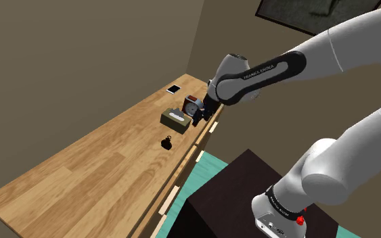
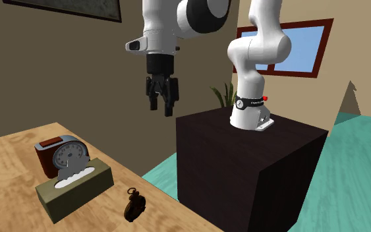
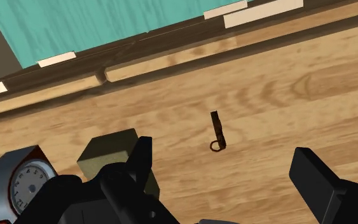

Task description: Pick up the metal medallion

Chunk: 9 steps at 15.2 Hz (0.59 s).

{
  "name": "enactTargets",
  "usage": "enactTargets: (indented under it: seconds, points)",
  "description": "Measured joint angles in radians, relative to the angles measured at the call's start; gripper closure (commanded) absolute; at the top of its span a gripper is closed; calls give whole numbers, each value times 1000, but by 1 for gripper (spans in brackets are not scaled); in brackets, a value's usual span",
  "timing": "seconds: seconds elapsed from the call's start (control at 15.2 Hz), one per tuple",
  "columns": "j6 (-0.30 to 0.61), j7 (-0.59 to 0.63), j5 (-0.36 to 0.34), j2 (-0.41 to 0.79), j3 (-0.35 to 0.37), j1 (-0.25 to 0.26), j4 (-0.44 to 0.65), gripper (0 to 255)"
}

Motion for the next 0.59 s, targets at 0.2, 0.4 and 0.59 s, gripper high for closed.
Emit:
enactTargets:
  seconds: [0.2,0.4,0.59]
  points:
    - [102,-65,82,144,1,20,51,0]
    - [180,-141,177,269,22,23,104,0]
    - [250,-215,270,403,66,8,178,0]
